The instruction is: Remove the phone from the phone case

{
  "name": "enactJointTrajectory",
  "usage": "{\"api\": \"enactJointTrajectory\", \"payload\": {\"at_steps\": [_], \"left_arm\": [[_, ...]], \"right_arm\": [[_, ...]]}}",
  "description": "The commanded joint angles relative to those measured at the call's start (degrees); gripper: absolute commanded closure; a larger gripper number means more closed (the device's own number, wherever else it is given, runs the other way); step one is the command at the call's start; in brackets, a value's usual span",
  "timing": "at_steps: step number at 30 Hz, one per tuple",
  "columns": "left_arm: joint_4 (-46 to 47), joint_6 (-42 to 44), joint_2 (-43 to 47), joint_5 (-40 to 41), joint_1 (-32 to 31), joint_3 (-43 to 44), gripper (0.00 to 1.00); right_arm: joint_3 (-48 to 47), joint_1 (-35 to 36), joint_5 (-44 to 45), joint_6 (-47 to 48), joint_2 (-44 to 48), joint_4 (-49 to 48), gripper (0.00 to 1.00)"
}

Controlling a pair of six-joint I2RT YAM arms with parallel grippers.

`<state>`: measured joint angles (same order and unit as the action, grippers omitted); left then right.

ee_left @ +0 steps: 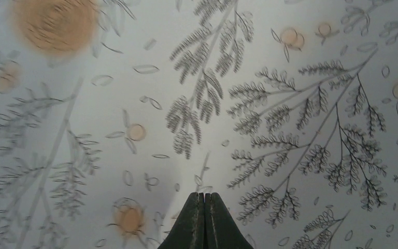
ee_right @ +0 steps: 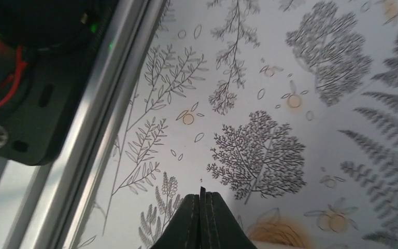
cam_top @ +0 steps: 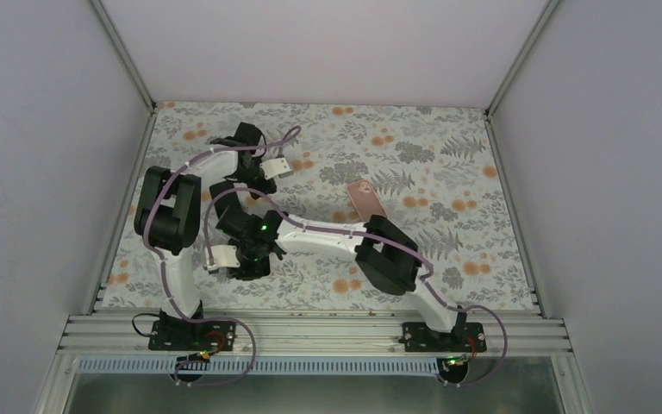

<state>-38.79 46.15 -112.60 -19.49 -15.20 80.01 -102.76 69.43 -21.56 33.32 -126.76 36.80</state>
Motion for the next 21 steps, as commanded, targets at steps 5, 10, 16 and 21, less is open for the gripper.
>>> {"api": "enactJointTrajectory", "payload": {"at_steps": [5,10,16,21], "left_arm": [[-5.1,4.2,-0.9,-1.2,0.1,-2.1,0.98],[-5.5,5.1,-1.3,0.9,0.1,-3.3,0.98],[-6.1,6.6,-1.7,6.0,0.1,-5.9,0.98],[-7.6,7.7,-2.0,8.1,0.1,-7.5,0.98]], "right_arm": [[-2.3,0.8,1.3,-1.4,-6.1,-3.4,0.97],[-0.8,0.5,4.1,-2.7,-6.2,-4.8,0.97],[2.6,-1.7,7.2,-4.1,-4.5,-4.9,0.97],[10.1,-4.6,9.5,-4.5,0.4,-7.2,0.96]]}}
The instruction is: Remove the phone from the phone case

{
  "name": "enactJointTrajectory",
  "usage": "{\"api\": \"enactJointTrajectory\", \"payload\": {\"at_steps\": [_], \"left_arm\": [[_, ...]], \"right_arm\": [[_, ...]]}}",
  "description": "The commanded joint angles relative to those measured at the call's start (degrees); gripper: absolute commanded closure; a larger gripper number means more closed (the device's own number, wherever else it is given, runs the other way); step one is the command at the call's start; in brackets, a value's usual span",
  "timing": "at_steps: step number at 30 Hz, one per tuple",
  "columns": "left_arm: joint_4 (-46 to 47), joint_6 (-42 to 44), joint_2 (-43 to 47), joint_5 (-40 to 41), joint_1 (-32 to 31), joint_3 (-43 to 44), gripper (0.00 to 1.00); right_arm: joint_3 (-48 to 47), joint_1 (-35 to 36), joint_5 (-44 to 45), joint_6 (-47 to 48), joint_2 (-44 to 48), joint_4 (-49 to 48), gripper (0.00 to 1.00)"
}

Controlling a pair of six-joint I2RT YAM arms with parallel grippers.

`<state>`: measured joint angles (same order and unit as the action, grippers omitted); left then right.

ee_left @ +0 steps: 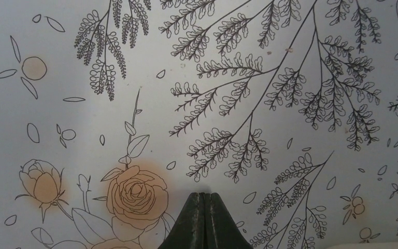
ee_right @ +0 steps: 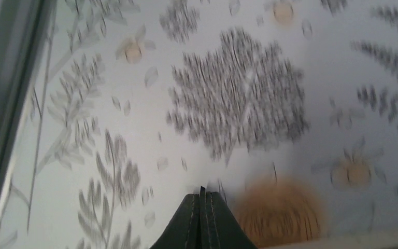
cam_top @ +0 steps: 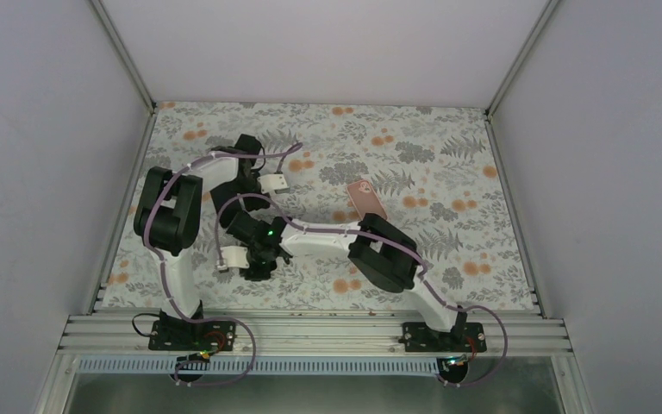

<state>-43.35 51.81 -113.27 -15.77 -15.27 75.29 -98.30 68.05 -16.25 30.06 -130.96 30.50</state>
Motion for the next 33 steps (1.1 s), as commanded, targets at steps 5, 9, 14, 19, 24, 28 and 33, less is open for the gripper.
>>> {"api": "enactJointTrajectory", "payload": {"at_steps": [5,9,14,19,24,28,33], "left_arm": [[-3.6,2.6,0.0,5.1,0.2,-5.0,0.98],[-3.7,2.3,1.7,5.0,0.1,-6.7,0.98],[-3.2,1.4,4.2,4.3,0.3,-9.7,0.98],[3.5,-1.8,7.5,5.5,2.3,-10.1,0.73],[8.4,-5.5,12.1,2.1,4.6,-7.9,0.13],[8.4,-8.0,13.0,-1.0,7.1,-4.8,0.00],[10.6,-11.2,15.9,-0.5,12.3,-3.7,0.00]], "right_arm": [[12.3,-6.0,5.5,-1.5,8.9,-2.7,0.97],[14.7,-7.7,5.8,-1.1,11.0,-3.4,0.97],[16.3,-10.2,6.8,-0.3,12.7,-4.0,0.97],[17.8,-10.9,2.8,3.9,17.5,-2.3,0.93],[11.2,-10.9,-0.9,10.2,17.3,9.9,0.11],[11.9,-11.0,0.1,15.0,18.0,10.9,0.00],[8.8,-13.5,0.6,19.0,13.9,12.3,0.00]]}}
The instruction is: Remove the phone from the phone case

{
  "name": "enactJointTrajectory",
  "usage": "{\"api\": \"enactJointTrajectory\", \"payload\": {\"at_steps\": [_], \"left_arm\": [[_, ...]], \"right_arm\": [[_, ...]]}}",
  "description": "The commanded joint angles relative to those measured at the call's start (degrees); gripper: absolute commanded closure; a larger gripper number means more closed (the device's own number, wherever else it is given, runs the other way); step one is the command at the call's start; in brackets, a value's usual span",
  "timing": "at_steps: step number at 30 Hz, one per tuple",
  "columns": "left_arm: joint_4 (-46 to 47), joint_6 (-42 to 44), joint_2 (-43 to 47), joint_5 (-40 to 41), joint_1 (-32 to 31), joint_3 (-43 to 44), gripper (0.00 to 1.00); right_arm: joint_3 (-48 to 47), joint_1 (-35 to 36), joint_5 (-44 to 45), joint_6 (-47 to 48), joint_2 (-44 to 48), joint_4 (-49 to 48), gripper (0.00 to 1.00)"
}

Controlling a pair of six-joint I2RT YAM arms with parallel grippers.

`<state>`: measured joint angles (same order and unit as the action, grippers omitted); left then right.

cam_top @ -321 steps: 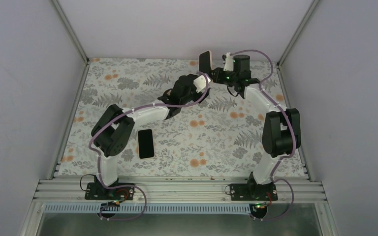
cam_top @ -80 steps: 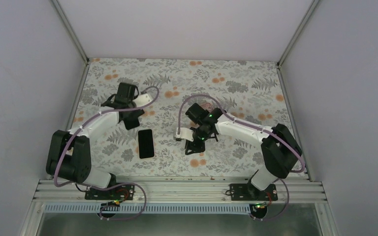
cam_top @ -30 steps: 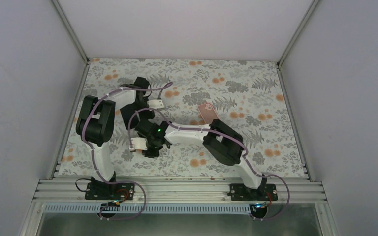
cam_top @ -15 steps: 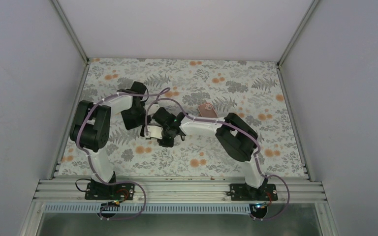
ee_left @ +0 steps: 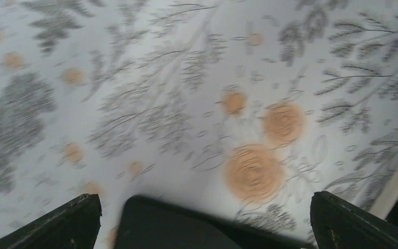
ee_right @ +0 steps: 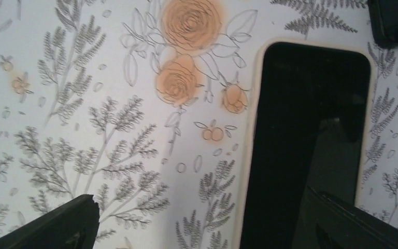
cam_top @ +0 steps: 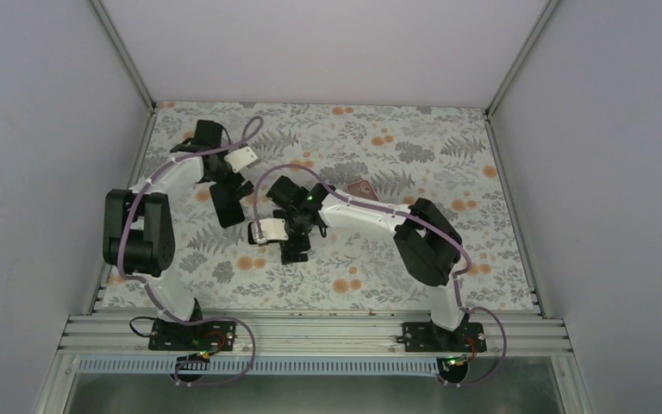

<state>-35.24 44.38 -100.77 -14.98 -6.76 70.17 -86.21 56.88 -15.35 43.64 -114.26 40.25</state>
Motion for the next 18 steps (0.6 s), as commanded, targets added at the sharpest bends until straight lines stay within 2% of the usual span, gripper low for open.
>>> {"api": "enactJointTrajectory", "payload": {"at_steps": [1,5,8,18], "left_arm": [[3.2,-4.6,4.4,-1.1,4.9,1.1,0.00],[6.4,-6.8,10.1,-2.4,8.4,-2.0,0.00],[8.3,-8.5,14.0,-2.1,10.3,-4.5,0.00],[9.2,-9.5,20.4,-6.5,16.2,-10.4,0.00]], "right_arm": [[-3.8,-2.9,-0.2,5.7,-3.6,2.4,0.00],[-6.1,-4.5,0.4,5.9,-5.9,1.7,0.00],[-11.4,-4.8,0.4,5.3,-10.0,5.2,0.00],[-19.7,-5.1,1.1,3.0,-17.8,8.6,0.00]]}}
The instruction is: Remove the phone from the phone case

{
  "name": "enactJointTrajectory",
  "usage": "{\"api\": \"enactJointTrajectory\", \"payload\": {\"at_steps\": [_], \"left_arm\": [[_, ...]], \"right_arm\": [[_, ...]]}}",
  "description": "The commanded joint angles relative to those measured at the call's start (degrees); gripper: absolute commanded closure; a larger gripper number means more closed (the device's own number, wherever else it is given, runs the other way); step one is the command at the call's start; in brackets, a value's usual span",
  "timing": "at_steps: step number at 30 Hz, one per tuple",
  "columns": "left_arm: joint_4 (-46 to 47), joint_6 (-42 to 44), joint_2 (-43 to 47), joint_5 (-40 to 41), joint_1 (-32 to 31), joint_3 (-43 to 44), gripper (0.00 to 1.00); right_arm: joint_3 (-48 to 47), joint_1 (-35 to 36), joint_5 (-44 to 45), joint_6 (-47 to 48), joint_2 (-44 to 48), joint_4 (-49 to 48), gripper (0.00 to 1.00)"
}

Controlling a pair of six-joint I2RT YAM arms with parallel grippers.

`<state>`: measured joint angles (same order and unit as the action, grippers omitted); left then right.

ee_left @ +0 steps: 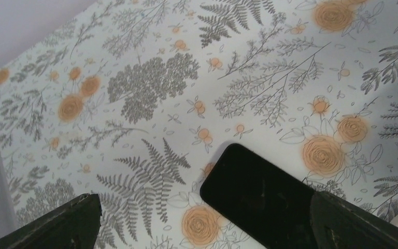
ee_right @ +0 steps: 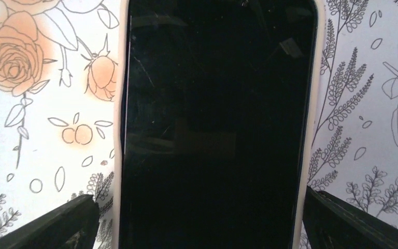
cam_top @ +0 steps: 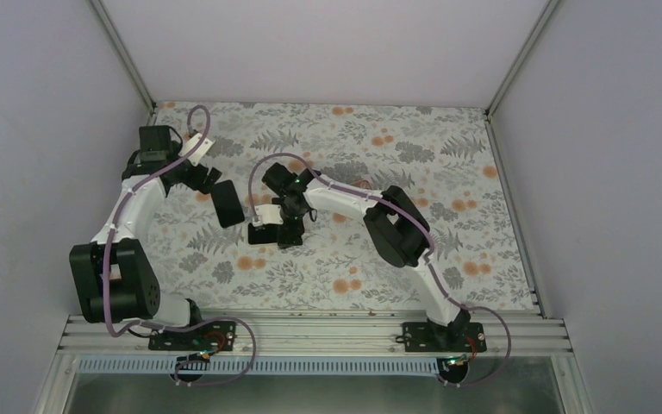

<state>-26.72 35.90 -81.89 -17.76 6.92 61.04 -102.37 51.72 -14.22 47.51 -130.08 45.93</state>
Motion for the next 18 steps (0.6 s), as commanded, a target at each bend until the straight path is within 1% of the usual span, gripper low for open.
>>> {"api": "enactJointTrajectory", "payload": {"at_steps": [1,6,10,11,12,15,16,18], "left_arm": [[0.7,-1.0,1.7,-4.5,3.6,-1.5,0.00],[1.3,-1.1,2.8,-7.3,6.9,-3.0,0.00],[0.8,-0.1,4.5,-9.0,7.1,-4.7,0.00],[0.9,0.4,5.1,-9.7,7.1,-5.5,0.00],[0.6,0.8,5.5,-10.3,7.1,-6.0,0.00],[-2.6,2.2,5.1,-14.7,7.1,-6.1,0.00],[-4.5,2.5,4.4,-16.6,7.1,-5.5,0.00],[-7.7,2.6,3.0,-20.5,7.1,-4.1,0.00]], "right_arm": [[-3.9,0.0,0.2,-0.8,-2.4,3.3,0.00],[-4.2,-0.3,2.5,-1.9,-3.8,1.7,0.00],[-5.2,-0.4,4.8,-2.8,-5.5,2.7,0.00],[-5.0,-0.3,5.5,-3.1,-5.7,2.7,0.02],[-4.6,-0.3,6.2,-3.5,-5.8,2.4,0.06],[-2.4,-0.5,8.1,-4.8,-5.0,0.3,0.23],[-1.2,-0.6,8.1,-5.2,-4.2,-0.6,0.26],[1.5,-0.7,8.6,-6.1,-2.1,-2.9,0.28]]}}
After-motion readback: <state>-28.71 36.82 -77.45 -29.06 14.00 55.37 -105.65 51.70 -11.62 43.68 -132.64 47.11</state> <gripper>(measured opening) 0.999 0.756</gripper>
